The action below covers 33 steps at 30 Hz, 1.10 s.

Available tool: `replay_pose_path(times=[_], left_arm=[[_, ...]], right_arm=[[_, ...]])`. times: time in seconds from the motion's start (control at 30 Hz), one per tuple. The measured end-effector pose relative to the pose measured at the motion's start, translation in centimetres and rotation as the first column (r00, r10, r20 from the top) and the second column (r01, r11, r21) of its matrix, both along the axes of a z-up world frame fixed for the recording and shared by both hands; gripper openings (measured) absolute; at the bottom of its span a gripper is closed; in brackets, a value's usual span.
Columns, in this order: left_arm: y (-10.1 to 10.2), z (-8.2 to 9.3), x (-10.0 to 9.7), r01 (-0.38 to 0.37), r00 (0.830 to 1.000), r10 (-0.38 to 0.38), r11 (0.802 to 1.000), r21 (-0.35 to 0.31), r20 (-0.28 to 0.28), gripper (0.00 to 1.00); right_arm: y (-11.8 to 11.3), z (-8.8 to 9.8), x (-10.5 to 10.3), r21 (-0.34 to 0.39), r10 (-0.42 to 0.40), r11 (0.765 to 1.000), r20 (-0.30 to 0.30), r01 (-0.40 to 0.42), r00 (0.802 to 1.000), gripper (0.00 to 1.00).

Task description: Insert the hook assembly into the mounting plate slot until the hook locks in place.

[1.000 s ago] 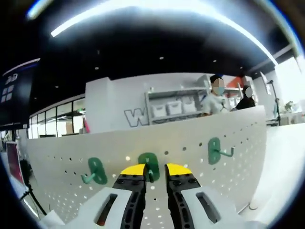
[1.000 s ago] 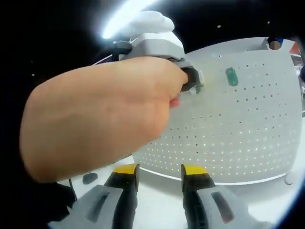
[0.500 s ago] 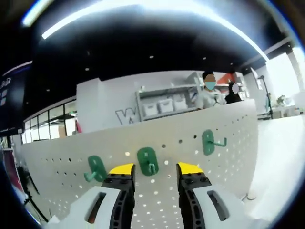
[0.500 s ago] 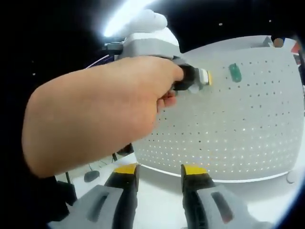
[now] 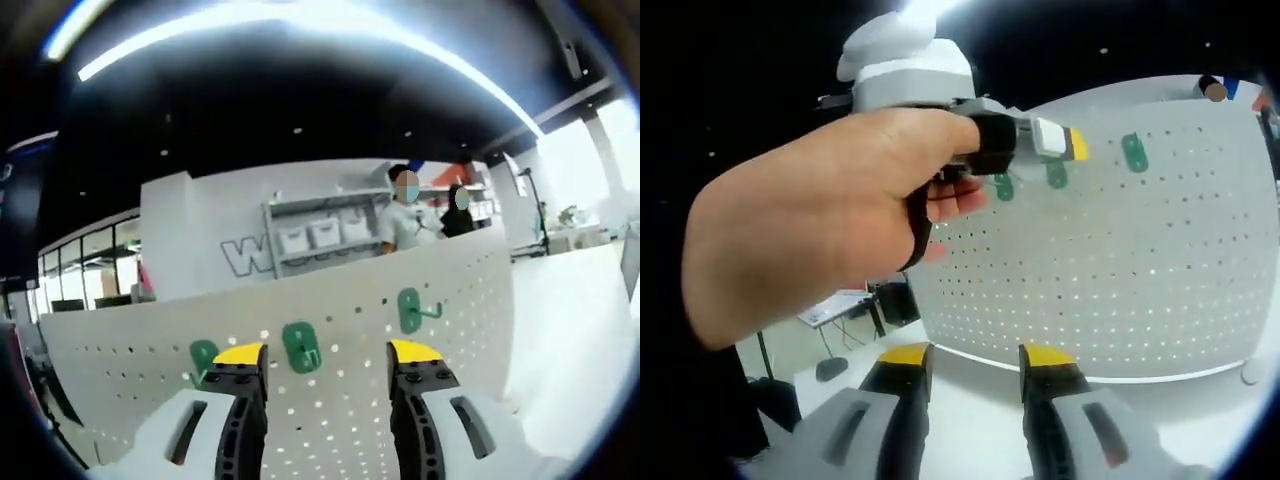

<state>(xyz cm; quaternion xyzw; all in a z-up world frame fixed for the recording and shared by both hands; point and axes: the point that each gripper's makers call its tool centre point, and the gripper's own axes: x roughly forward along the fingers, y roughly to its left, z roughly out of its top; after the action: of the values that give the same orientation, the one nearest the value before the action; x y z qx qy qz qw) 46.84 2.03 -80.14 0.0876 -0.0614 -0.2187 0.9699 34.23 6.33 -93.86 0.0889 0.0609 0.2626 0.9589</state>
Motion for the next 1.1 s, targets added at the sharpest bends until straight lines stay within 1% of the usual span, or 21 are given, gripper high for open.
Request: replay_pose_path(times=[0.1, 0.27, 0.33, 0.47, 0.57, 0.83, 1.1], left_arm=[[0.4, -0.1, -0.6, 0.017, 1.0, -0.017, 1.0, 0.007, 0.003, 0.44], [1.4, 0.3, -1.4, 0.039, 0.999, -0.039, 0.999, -0.005, 0.013, 0.45], [2.1, 0.5, -1.7, 0.037, 0.999, -0.037, 0.999, -0.01, 0.026, 0.45], [3.2, 0.6, -2.1, 0.038, 0.999, -0.037, 0.999, -0.026, 0.026, 0.47], [3.8, 0.5, -2.8, 0.047, 0.998, -0.047, 0.999, -0.018, 0.038, 0.47], [5.3, -0.3, -3.7, 0.069, 0.997, -0.069, 0.998, -0.003, 0.039, 0.48], [6.4, -1.1, -5.1, 0.103, 0.994, -0.103, 0.995, 0.007, 0.048, 0.48]], right_arm=[[-0.2, 0.0, 0.0, 0.001, -0.007, 1.0, 0.001, 0.007, 1.0, 0.32], [-0.4, -0.1, 0.1, -0.007, -0.02, 1.0, 0.002, 0.02, 1.0, 0.32], [-0.6, -0.3, 0.2, -0.014, -0.027, 1.0, 0.001, 0.027, 1.0, 0.32], [-0.9, -0.8, 0.4, -0.032, -0.04, 0.999, -0.004, 0.04, 0.999, 0.32], [-1.2, -1.1, 0.5, -0.046, -0.05, 0.998, -0.006, 0.05, 0.999, 0.31], [-2.0, -1.6, 0.8, -0.073, -0.082, 0.994, -0.012, 0.081, 0.997, 0.31], [-2.7, -2.4, 1.0, -0.102, -0.106, 0.989, -0.022, 0.103, 0.994, 0.31]])
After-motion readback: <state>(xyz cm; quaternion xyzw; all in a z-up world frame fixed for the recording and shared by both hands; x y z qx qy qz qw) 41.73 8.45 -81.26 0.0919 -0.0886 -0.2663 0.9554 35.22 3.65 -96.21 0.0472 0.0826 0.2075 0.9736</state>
